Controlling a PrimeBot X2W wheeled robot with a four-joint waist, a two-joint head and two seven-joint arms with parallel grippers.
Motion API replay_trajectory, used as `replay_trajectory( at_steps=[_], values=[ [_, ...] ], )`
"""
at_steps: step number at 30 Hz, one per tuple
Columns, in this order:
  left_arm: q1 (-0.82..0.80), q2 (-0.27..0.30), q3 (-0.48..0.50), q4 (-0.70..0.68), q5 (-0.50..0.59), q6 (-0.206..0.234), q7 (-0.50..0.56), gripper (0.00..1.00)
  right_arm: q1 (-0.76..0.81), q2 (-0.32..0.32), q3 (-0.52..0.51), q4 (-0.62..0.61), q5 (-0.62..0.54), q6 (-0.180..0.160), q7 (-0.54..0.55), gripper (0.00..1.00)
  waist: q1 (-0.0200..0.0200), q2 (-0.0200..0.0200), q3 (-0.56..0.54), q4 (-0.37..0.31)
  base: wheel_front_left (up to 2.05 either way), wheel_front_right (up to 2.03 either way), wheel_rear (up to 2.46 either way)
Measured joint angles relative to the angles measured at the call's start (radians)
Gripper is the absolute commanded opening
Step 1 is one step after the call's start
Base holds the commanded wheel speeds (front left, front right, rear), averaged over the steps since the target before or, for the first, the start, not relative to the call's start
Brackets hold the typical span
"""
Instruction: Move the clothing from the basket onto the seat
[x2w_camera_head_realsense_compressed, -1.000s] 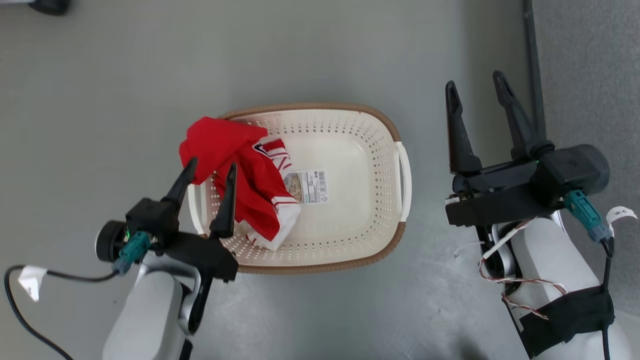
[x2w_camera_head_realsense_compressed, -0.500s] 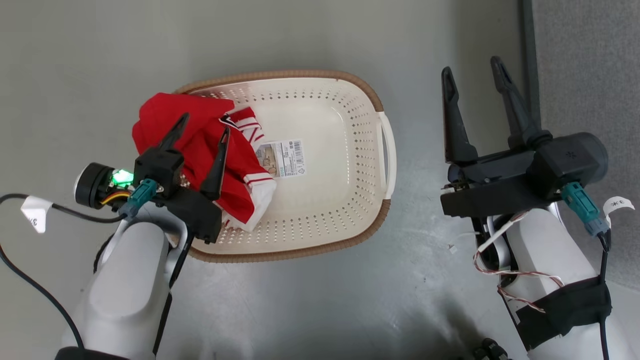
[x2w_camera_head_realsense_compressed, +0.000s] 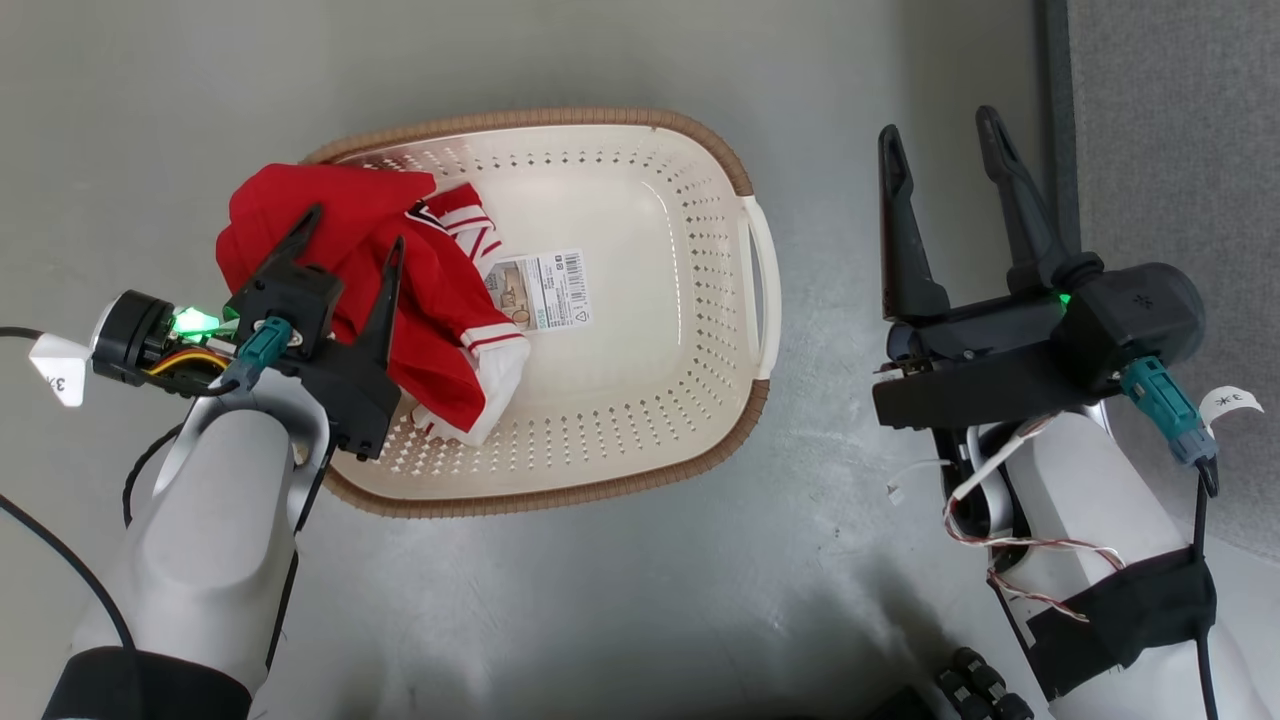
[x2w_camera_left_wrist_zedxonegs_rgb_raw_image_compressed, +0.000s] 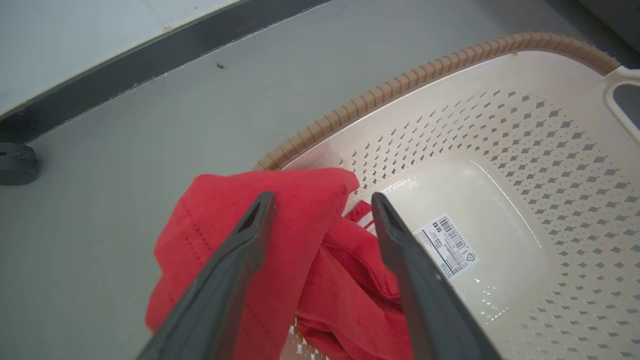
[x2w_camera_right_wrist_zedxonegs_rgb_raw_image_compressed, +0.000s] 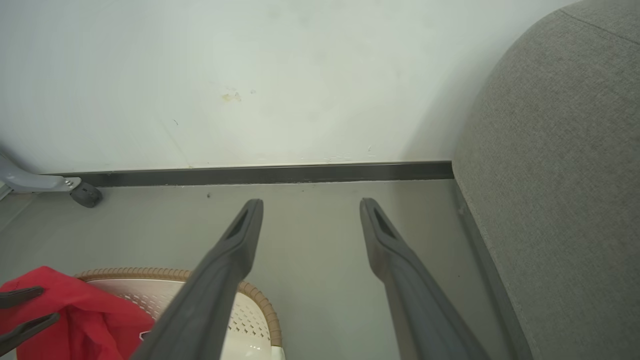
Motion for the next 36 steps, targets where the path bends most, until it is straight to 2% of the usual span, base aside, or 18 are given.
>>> replay_trajectory(
  at_steps=[17, 18, 19, 20, 21, 22, 29, 36],
  values=[
    [-0.084, -0.001, -0.057, 0.111, 0.072, 0.028, 0.000, 1.00, -0.017, 0.000, 0.025, 0.001, 0.047, -0.010, 0.000, 1.00, 0.0000, -0.0002, 0.039, -0.008, 0.00, 0.00, 0.00],
    [-0.090, 0.000, -0.059, 0.116, 0.075, 0.030, 0.000, 0.93, -0.017, 0.000, 0.026, 0.000, 0.049, -0.013, 0.000, 1.00, 0.0000, -0.0002, 0.041, -0.009, 0.00, 0.00, 0.00],
    [-0.096, 0.003, -0.063, 0.120, 0.078, 0.035, 0.000, 0.76, -0.017, 0.000, 0.027, 0.000, 0.053, -0.014, 0.000, 1.00, 0.0000, -0.0002, 0.042, -0.009, 0.00, 0.00, 0.00],
    [-0.102, 0.007, -0.067, 0.125, 0.082, 0.035, 0.000, 0.45, -0.017, 0.000, 0.028, 0.000, 0.053, -0.014, 0.000, 1.00, 0.0000, -0.0002, 0.043, -0.009, 0.00, 0.00, 0.00],
    [-0.107, 0.010, -0.070, 0.129, 0.088, 0.035, 0.000, 0.29, -0.017, 0.000, 0.029, 0.000, 0.053, -0.016, 0.000, 1.00, 0.0000, -0.0002, 0.045, -0.010, 0.00, 0.00, 0.00],
    [-0.112, 0.013, -0.071, 0.133, 0.091, 0.036, 0.000, 0.00, -0.017, 0.000, 0.031, 0.000, 0.054, -0.016, 0.000, 1.00, 0.0000, -0.0002, 0.046, -0.010, 0.00, 0.00, 0.00],
    [-0.132, 0.014, -0.072, 0.163, 0.102, 0.044, -0.004, 0.00, -0.022, 0.000, 0.036, -0.001, 0.066, -0.016, 0.000, 1.00, 0.0000, -0.0002, 0.051, -0.011, 0.00, 0.00, 0.00],
    [-0.130, -0.017, -0.060, 0.188, 0.080, 0.043, -0.005, 0.00, -0.026, 0.000, 0.027, 0.019, 0.070, -0.017, 0.000, 1.00, 0.0000, -0.0002, 0.029, -0.006, 0.00, 0.00, 0.00]
  ],
)
